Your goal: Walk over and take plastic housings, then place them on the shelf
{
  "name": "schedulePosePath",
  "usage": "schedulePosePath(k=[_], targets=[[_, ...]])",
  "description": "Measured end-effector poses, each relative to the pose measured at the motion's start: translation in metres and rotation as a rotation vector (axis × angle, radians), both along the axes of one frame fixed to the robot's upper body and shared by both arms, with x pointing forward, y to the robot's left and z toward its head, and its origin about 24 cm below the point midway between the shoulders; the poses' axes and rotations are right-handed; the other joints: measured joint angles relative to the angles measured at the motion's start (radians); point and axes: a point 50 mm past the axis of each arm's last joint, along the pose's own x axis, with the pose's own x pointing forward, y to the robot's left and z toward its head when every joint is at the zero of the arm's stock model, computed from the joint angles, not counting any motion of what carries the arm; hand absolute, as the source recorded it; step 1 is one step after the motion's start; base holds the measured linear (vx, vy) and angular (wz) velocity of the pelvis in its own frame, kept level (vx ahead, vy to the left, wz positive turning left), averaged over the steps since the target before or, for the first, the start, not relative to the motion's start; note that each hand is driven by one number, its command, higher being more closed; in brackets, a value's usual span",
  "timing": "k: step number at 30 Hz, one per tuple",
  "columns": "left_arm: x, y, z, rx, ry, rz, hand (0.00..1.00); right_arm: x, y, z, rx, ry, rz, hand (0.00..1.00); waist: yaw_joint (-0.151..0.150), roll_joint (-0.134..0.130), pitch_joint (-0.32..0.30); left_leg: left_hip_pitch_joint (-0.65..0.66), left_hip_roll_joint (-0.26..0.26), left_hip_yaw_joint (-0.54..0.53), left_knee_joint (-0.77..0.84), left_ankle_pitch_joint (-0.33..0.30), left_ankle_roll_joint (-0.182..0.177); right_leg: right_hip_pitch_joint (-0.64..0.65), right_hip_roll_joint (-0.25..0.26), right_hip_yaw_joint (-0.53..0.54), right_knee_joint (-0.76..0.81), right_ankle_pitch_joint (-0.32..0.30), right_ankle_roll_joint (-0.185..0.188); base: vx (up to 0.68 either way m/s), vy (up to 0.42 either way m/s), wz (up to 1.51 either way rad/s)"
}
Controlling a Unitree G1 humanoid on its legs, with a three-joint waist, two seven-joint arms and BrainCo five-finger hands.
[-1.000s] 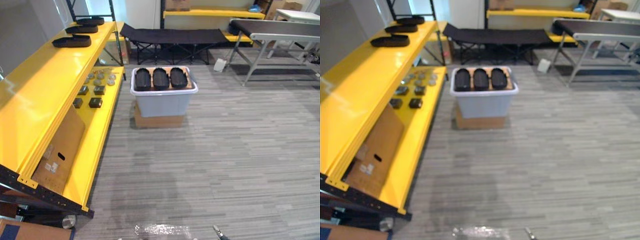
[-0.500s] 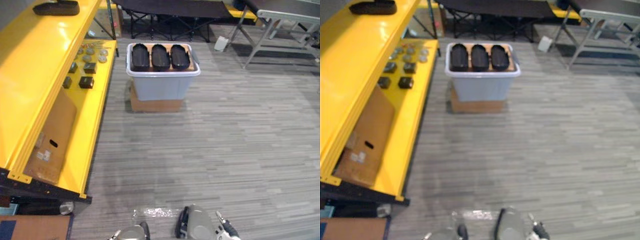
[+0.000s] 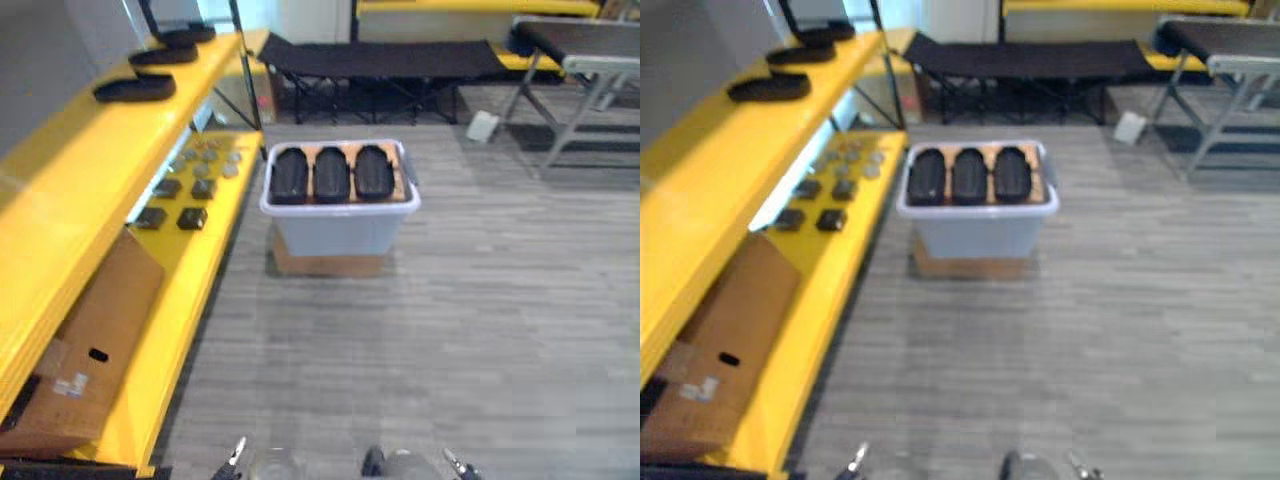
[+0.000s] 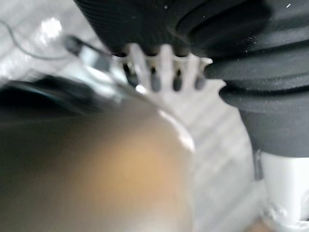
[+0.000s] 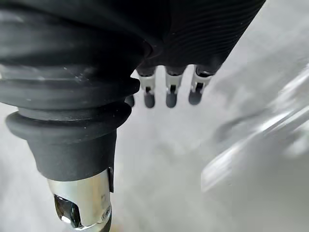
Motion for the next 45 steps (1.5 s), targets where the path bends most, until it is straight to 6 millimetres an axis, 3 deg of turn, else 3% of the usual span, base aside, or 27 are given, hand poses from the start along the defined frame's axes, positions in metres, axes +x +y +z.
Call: schedulePosePath(k=[2,3,5,6,8,9,10,11,12,13,15,18,20,21,22,23,24,25,27,30,31,33,34,35,38,42,45], targets=[[-0.005,0.001,-0.001,0.008,0.013,-0.013,0.0,0.022,-0.003,0.008,-0.025,-0.072,0.005,0.0,0.006,-0.001,0.002,-0.064,-0.072,-0.001,-0.251,0.059,0.005,0.024,-0.014,0.009,-0.028,-0.028,0.008,0.33,0.09,-0.17],[-0.015,0.004,-0.002,0.038,0.04,-0.072,0.0,0.027,-0.004,0.01,-0.036,-0.091,0.01,0.0,0.025,0.003,0.006,-0.088,-0.105,0.0,-0.464,0.192,0.001,0.06,-0.013,0.026,-0.025,-0.072,0.016,0.31,0.128,-0.2],[-0.033,0.003,-0.004,0.035,0.085,-0.085,0.0,0.028,0.001,0.009,-0.032,-0.087,0.042,0.0,0.056,-0.005,0.006,-0.07,-0.098,0.011,-0.478,0.302,0.006,0.104,-0.009,0.072,-0.022,-0.114,0.019,0.38,0.167,-0.53],[-0.045,0.004,-0.004,0.036,0.115,-0.101,0.0,0.03,0.008,0.008,-0.01,-0.086,0.052,0.0,0.061,-0.022,0.01,-0.059,-0.102,0.039,-0.45,0.326,0.047,0.123,-0.023,0.105,-0.017,-0.154,0.015,0.45,0.181,-0.52],[-0.044,0.014,-0.003,0.067,0.118,-0.118,0.0,0.036,0.011,0.008,0.027,-0.097,0.035,0.0,0.059,-0.077,0.026,-0.075,-0.116,0.064,-0.35,0.246,0.115,0.109,-0.042,0.163,0.051,-0.204,0.006,0.45,0.125,-0.26],[-0.042,0.019,-0.002,0.083,0.121,-0.121,0.0,0.038,0.013,0.008,0.042,-0.103,0.02,0.0,0.058,-0.092,0.034,-0.074,-0.127,0.068,-0.33,0.222,0.127,0.098,-0.054,0.179,0.096,-0.199,0.033,0.51,0.14,-0.17],[-0.039,0.025,-0.002,0.112,0.132,-0.107,0.0,0.035,0.016,0.006,0.075,-0.101,0.0,0.0,0.049,-0.105,0.042,-0.036,-0.138,0.08,-0.339,0.192,0.14,0.003,-0.092,0.202,0.332,-0.186,0.15,0.41,0.128,-0.15],[-0.034,0.028,-0.001,0.13,0.121,-0.09,0.0,0.031,0.02,0.003,0.099,-0.085,0.006,0.0,0.049,-0.111,0.05,0.008,-0.149,0.083,-0.363,0.18,0.145,-0.064,-0.121,0.2,0.503,-0.179,0.198,0.4,0.147,-0.09],[-0.029,0.029,-0.001,0.135,0.109,-0.073,0.0,0.026,0.023,0.001,0.113,-0.066,0.007,0.0,0.046,-0.115,0.053,0.04,-0.156,0.082,-0.378,0.174,0.145,-0.093,-0.138,0.196,0.581,-0.187,0.198,0.32,0.085,-0.02],[-0.024,0.03,0.0,0.142,0.092,-0.057,0.0,0.013,0.028,-0.004,0.133,-0.027,0.016,0.0,0.045,-0.115,0.053,0.106,-0.166,0.084,-0.401,0.167,0.145,-0.122,-0.161,0.174,0.637,-0.204,0.174,0.39,0.068,0.15],[-0.015,0.03,0.002,0.15,0.049,-0.04,0.0,-0.001,0.035,-0.009,0.152,0.01,0.013,0.0,0.028,-0.104,0.056,0.178,-0.165,0.075,-0.429,0.161,0.141,-0.143,-0.174,0.13,0.554,-0.225,0.136,0.36,0.004,0.24],[0.018,0.026,0.007,0.139,-0.051,-0.02,0.0,0.002,0.029,-0.008,0.134,0.009,0.008,0.0,0.004,-0.086,0.048,0.192,-0.128,0.038,-0.447,0.132,0.111,-0.243,-0.178,0.112,0.301,-0.195,0.141,0.33,-0.118,0.29],[0.027,0.019,0.007,0.083,-0.084,0.087,0.0,0.002,0.025,-0.007,0.117,0.035,0.034,0.0,-0.002,-0.073,0.048,0.19,-0.071,0.022,-0.373,0.06,0.07,-0.273,-0.172,0.127,0.188,-0.079,0.133,0.25,-0.21,0.05],[0.025,0.018,0.007,0.07,-0.084,0.122,0.0,0.001,0.026,-0.007,0.116,0.05,0.057,0.0,-0.003,-0.079,0.04,0.191,-0.062,0.017,-0.351,0.039,0.056,-0.274,-0.171,0.137,0.177,-0.051,0.136,0.29,-0.307,0.13],[0.024,0.019,0.007,0.062,-0.086,0.159,0.0,-0.006,0.03,-0.01,0.125,0.089,0.088,0.0,-0.002,-0.104,0.017,0.19,-0.057,-0.001,-0.315,0.005,0.03,-0.26,-0.176,0.138,0.151,0.006,0.145,0.35,-0.398,0.39],[0.025,0.018,0.007,0.069,-0.081,0.17,0.0,-0.01,0.032,-0.011,0.142,0.113,0.088,0.0,-0.003,-0.101,0.009,0.19,-0.042,-0.031,-0.287,-0.023,0.001,-0.24,-0.169,0.128,0.152,0.084,0.157,0.35,-0.404,0.53],[0.022,0.013,0.005,0.059,-0.064,0.174,0.0,-0.012,0.027,-0.011,0.13,0.126,0.093,0.0,-0.004,-0.08,-0.006,0.183,-0.017,-0.045,-0.281,-0.027,-0.007,-0.233,-0.151,0.096,0.155,0.078,0.149,0.32,-0.362,0.68],[0.017,0.004,0.003,0.045,-0.036,0.204,0.0,-0.02,0.018,-0.011,0.115,0.16,0.081,0.0,-0.003,-0.054,-0.042,0.158,0.019,-0.064,-0.292,-0.023,-0.019,-0.234,-0.122,0.051,0.142,0.056,0.13,0.23,-0.227,0.56],[0.012,-0.003,0.001,0.03,-0.013,0.256,0.0,-0.026,0.01,-0.011,0.098,0.193,0.016,0.0,-0.001,-0.022,-0.057,0.136,0.048,-0.063,-0.282,0.021,-0.047,-0.218,-0.107,-0.002,0.138,0.022,0.115,0.3,-0.268,0.72],[0.001,-0.003,-0.001,0.025,0.022,0.256,0.0,-0.033,0.006,-0.012,0.086,0.233,-0.035,0.0,0.006,-0.006,-0.046,0.07,0.099,0.0,-0.122,0.063,-0.071,-0.088,-0.097,-0.055,0.048,0.031,0.103,0.22,-0.198,0.44],[-0.001,-0.002,-0.001,0.025,0.024,0.249,0.0,-0.036,0.005,-0.012,0.091,0.234,-0.054,0.0,0.002,-0.007,-0.046,0.071,0.106,0.031,-0.148,0.068,-0.066,-0.069,-0.098,-0.064,0.033,0.032,0.104,0.17,-0.151,0.3],[-0.002,-0.001,-0.002,0.025,0.023,0.228,0.0,-0.038,0.002,-0.012,0.093,0.223,-0.101,0.0,-0.009,-0.003,-0.045,0.069,0.108,0.108,-0.308,0.16,-0.029,-0.052,-0.102,-0.085,0.0,0.033,0.112,0.08,-0.016,0.19],[-0.003,-0.001,-0.002,0.023,0.018,0.215,0.0,-0.04,-0.001,-0.011,0.088,0.208,-0.14,0.0,-0.007,-0.01,-0.044,0.073,0.096,0.139,-0.39,0.181,-0.027,-0.053,-0.106,-0.083,-0.014,0.038,0.126,0.09,0.078,0.12],[0.0,0.007,-0.001,0.048,0.006,0.176,0.0,-0.045,0.005,-0.013,0.098,0.205,-0.165,0.0,-0.008,-0.037,-0.045,0.095,0.058,0.144,-0.46,0.214,-0.02,-0.052,-0.127,-0.084,-0.039,0.048,0.142,0.1,0.082,0.11],[0.008,0.021,0.003,0.121,-0.033,0.093,0.0,-0.046,0.015,-0.014,0.102,0.159,-0.171,0.0,-0.005,-0.081,-0.029,0.132,0.005,0.168,-0.55,0.252,-0.008,-0.052,-0.159,-0.079,-0.062,0.07,0.16,0.1,0.082,-0.02],[0.02,0.023,0.006,0.186,-0.082,-0.029,0.0,-0.038,0.015,-0.01,0.069,0.065,-0.135,0.0,-0.007,-0.087,-0.029,0.202,-0.036,0.191,-0.63,0.268,-0.001,-0.019,-0.181,-0.073,-0.089,0.077,0.172,0.07,0.076,-0.09],[0.041,0.011,0.011,0.181,-0.155,-0.115,0.0,-0.023,0.019,-0.006,0.039,0.017,-0.049,0.0,-0.012,-0.079,-0.047,0.228,-0.076,0.185,-0.716,0.305,0.009,-0.019,-0.193,-0.082,-0.107,0.084,0.185,0.06,0.06,0.11]])
